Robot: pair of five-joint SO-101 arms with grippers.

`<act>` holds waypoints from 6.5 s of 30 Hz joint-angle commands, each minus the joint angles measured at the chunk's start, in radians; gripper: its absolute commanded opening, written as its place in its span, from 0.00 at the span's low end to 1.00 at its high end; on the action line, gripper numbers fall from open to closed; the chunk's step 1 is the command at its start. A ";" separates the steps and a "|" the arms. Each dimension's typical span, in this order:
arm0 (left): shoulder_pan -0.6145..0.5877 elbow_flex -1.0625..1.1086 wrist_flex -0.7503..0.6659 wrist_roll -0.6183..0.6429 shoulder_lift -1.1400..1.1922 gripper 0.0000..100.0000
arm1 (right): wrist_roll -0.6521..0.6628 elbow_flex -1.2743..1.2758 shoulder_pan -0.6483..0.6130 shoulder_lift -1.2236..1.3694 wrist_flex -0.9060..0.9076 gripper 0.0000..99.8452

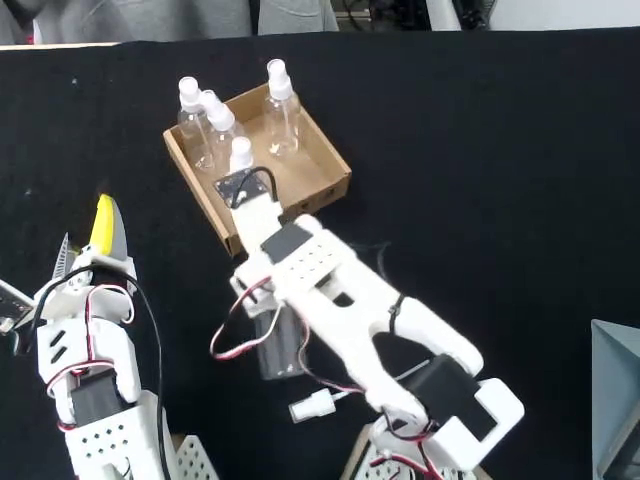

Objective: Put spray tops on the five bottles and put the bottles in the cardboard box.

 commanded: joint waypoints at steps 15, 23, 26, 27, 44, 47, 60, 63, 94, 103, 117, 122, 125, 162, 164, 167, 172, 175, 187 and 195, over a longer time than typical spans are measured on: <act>-0.010 0.024 -0.005 -0.014 -0.011 0.26 | 0.615 -0.064 0.048 -0.019 -0.014 0.07; -0.010 0.024 -0.005 -0.014 -0.011 0.26 | 0.683 -0.045 -0.012 -0.019 -0.008 0.07; -0.010 0.024 -0.005 -0.014 -0.011 0.26 | 0.683 -0.016 -0.051 -0.019 -0.012 0.08; -0.010 0.024 -0.005 -0.014 -0.011 0.26 | 0.683 -0.007 -0.060 -0.019 -0.014 0.08; -0.010 0.024 -0.005 -0.014 -0.011 0.26 | 0.582 0.012 -0.072 -0.019 -0.006 0.29; -0.010 0.024 -0.005 -0.014 -0.011 0.26 | 0.546 0.012 -0.072 -0.019 -0.006 0.29; -0.010 0.024 -0.005 -0.014 -0.011 0.26 | 0.451 -0.030 -0.071 -0.015 0.034 0.29; -0.010 0.024 -0.005 -0.014 -0.011 0.26 | 0.451 -0.038 -0.069 0.022 0.029 0.29; -0.010 0.024 -0.005 -0.014 -0.011 0.26 | 0.368 -0.065 -0.066 0.114 -0.057 0.22; -0.010 0.024 -0.005 -0.014 -0.011 0.26 | 0.373 -0.061 -0.064 0.114 -0.057 0.14; -0.010 0.024 -0.005 -0.014 -0.011 0.26 | 0.376 -0.028 -0.014 -0.022 -0.015 0.10; -0.010 0.024 -0.005 -0.014 -0.011 0.26 | 0.376 0.039 0.021 -0.136 -0.021 0.10; -0.010 0.024 -0.005 -0.014 -0.011 0.26 | 0.376 0.074 0.037 -0.208 -0.021 0.10; 0.314 -0.114 0.281 -0.445 -0.011 0.26 | 0.282 0.191 0.479 -0.670 -0.037 0.09; 0.369 -0.148 0.341 -0.471 -0.011 0.26 | 0.264 0.191 0.508 -0.670 -0.051 0.09; 0.453 -0.182 0.410 -0.516 -0.011 0.26 | 0.238 0.191 0.546 -0.673 -0.064 0.09; 0.568 -0.206 0.477 -0.545 -0.003 0.26 | 0.209 0.193 0.578 -0.671 -0.083 0.09; 0.633 -0.206 0.514 -0.589 -0.002 0.26 | 0.195 0.206 0.591 -0.668 -0.107 0.09; 0.885 -0.206 0.658 -0.635 -0.002 0.26 | 0.153 0.226 0.644 -0.673 -0.158 0.09; 1.003 -0.206 0.690 -0.628 0.000 0.26 | 0.130 0.231 0.644 -0.665 -0.178 0.09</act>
